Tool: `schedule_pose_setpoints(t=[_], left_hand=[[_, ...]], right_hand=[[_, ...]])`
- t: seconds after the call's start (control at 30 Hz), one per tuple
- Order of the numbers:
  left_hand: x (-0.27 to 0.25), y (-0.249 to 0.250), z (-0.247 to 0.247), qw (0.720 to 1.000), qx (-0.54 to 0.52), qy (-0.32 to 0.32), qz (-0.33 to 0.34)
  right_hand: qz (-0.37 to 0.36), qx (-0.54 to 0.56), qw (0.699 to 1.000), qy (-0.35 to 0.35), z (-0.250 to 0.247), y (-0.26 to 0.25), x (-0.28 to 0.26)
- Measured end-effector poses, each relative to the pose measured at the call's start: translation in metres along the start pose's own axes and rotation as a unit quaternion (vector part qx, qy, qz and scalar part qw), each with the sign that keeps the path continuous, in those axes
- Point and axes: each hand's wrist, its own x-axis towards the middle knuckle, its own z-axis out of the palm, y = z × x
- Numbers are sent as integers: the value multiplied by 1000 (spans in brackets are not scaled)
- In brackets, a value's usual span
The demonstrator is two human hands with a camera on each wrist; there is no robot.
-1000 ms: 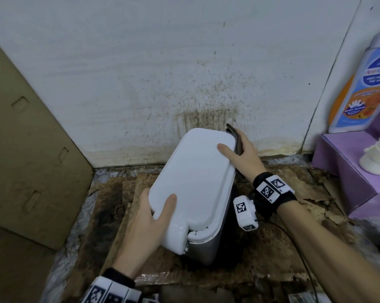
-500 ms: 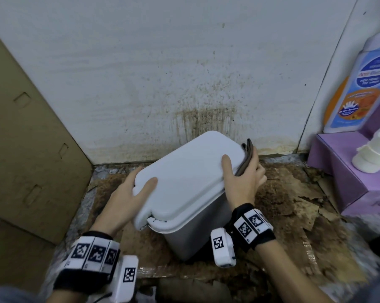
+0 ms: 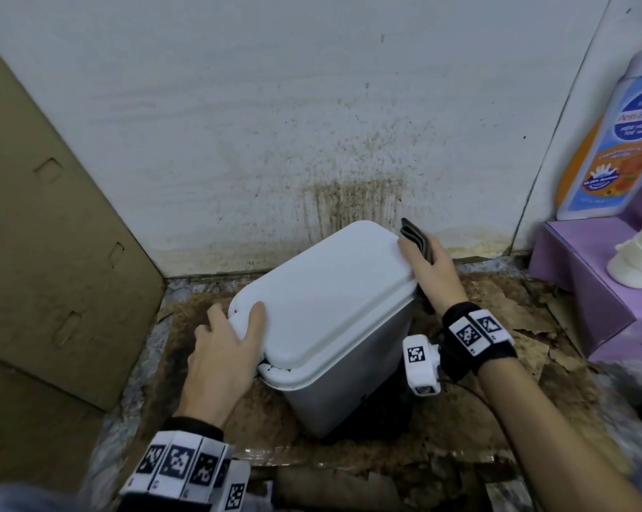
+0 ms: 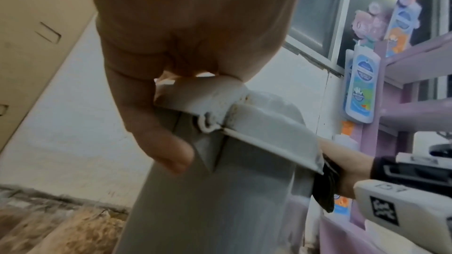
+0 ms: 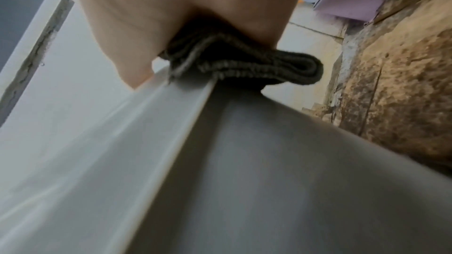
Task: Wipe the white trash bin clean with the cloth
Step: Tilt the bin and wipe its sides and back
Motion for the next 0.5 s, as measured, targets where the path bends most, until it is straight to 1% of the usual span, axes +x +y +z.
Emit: schedule_pose_setpoints(t=[0.07,0.2,0.37,0.5], left_hand=[[3,-1,0,1000,-2,-9,2],[9,-3,0,999,-3,-15,34],[11,-5,-3,997,-18,-5,78],[18,-4,-7,995,-13,7,95]], right_hand=[[-18,-14,999,-39,-5,-6,2],[-29,-16,999,-42,-6,-6,-1],[-43,15,999,-3,-5,-3,-6],[-35,34,997,61,-2,3,-18]])
